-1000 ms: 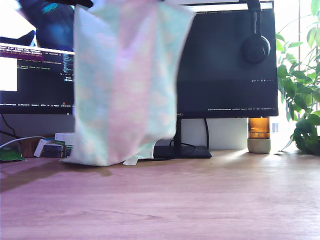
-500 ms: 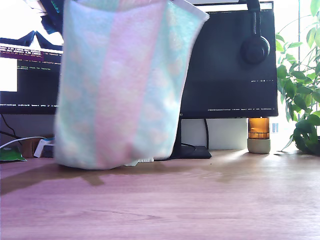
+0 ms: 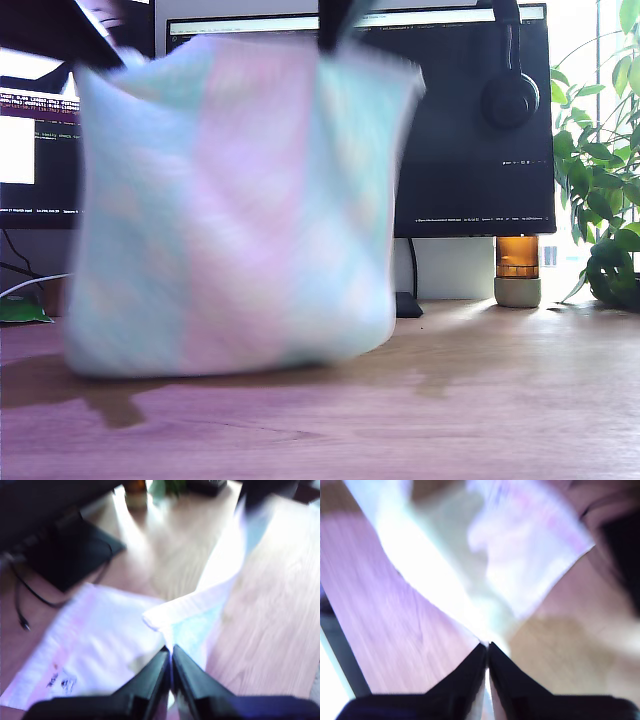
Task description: Fold the tea towel to a neat square and place it to the right
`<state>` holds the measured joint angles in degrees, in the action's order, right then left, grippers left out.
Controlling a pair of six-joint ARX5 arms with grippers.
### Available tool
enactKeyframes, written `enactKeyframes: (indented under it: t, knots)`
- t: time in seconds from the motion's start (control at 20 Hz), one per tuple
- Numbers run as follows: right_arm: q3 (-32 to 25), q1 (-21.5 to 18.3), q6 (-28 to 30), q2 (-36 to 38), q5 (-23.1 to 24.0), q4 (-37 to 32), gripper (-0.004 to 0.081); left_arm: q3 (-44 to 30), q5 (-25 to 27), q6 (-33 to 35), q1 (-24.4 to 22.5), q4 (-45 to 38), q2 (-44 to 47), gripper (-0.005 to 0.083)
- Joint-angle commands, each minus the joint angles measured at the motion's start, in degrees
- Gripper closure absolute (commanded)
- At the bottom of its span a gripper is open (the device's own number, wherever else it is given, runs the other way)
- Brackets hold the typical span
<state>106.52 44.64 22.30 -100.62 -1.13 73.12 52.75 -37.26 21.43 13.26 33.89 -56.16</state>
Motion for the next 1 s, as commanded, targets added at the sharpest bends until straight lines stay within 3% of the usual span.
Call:
enactKeyframes:
  t: [0.0,0.25,0.45,0.65,0.95]
  knots:
    - [-4.22,2.25,-1.25,2.43,-0.44,-1.53,0.0783,-4.52,0.02,-1.05,0.57,0.17,1.22,0.0793]
    - [-17.22,4.48,-3.69,9.49,-0.44,-4.66,0.0783,-12.13,0.55,-8.04,4.22,0.68,8.98,0.0793]
    - [-25.7,6.32,-5.7,14.45,-0.48,-6.8,0.0783,-12.44,1.57,-12.31,7.02,3.89,12.48,0.0793]
    - [-29.18,8.24,-6.69,17.62,-1.4,-6.29,0.0783,-12.44,1.57,-16.37,11.32,6.67,12.76,0.0793]
    - [-29.29,10.12,-7.3,20.28,-1.46,0.57,0.0783,-12.41,1.57,-21.88,20.04,8.26,12.76,0.0793]
